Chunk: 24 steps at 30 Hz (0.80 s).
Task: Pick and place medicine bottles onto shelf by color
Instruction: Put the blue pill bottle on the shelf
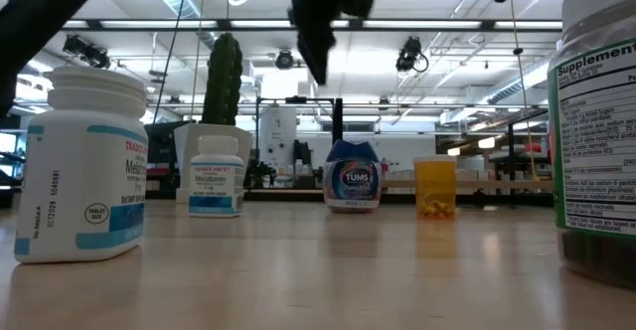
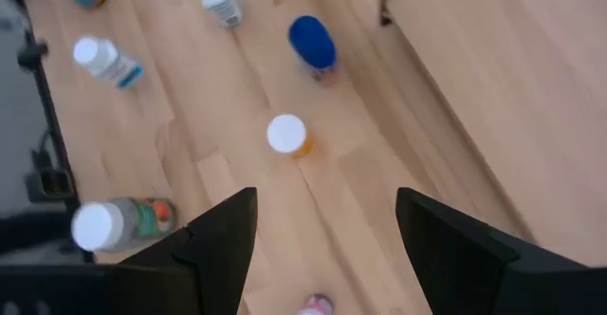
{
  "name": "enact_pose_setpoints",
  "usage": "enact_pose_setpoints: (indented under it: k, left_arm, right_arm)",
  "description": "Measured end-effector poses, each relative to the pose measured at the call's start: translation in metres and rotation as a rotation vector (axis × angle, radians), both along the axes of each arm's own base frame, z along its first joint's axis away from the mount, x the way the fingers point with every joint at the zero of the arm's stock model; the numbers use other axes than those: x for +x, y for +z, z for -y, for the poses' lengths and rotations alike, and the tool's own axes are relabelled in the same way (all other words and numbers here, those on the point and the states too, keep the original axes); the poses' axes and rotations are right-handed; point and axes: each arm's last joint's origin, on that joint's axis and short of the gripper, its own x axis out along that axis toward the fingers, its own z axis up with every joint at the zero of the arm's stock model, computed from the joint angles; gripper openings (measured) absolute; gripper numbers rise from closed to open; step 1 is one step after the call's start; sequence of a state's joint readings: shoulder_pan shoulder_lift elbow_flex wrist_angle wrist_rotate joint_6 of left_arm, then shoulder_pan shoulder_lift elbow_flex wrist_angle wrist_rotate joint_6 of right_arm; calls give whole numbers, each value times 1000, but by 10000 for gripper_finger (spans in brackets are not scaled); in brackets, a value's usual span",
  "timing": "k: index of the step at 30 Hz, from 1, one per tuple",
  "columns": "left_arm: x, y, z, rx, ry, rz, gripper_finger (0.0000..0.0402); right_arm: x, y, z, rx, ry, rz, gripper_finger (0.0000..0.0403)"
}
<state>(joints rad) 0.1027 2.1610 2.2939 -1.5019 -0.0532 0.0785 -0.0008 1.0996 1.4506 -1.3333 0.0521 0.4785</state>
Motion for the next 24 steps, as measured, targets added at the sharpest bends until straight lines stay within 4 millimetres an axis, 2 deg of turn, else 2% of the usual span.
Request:
enact_pose_setpoints:
  k: [6, 12, 17, 19, 24]
  left_arm:
    - [-32, 48, -3, 5, 53, 126, 300]
    - [-60, 71, -1, 3, 58, 120, 300]
    - [-101, 81, 5, -22, 63, 140, 299]
    - [-119, 75, 6, -26, 85, 139, 299]
    - [-158, 60, 11, -47, 175, 275, 299]
  right_arm:
    - [48, -17, -3, -102, 168, -33, 259]
    - [88, -31, -3, -220, 283, -5, 259]
    - [119, -41, -4, -277, 343, 60, 259]
    - [130, -49, -4, -274, 348, 56, 259]
    - [157, -76, -5, -275, 385, -2, 259]
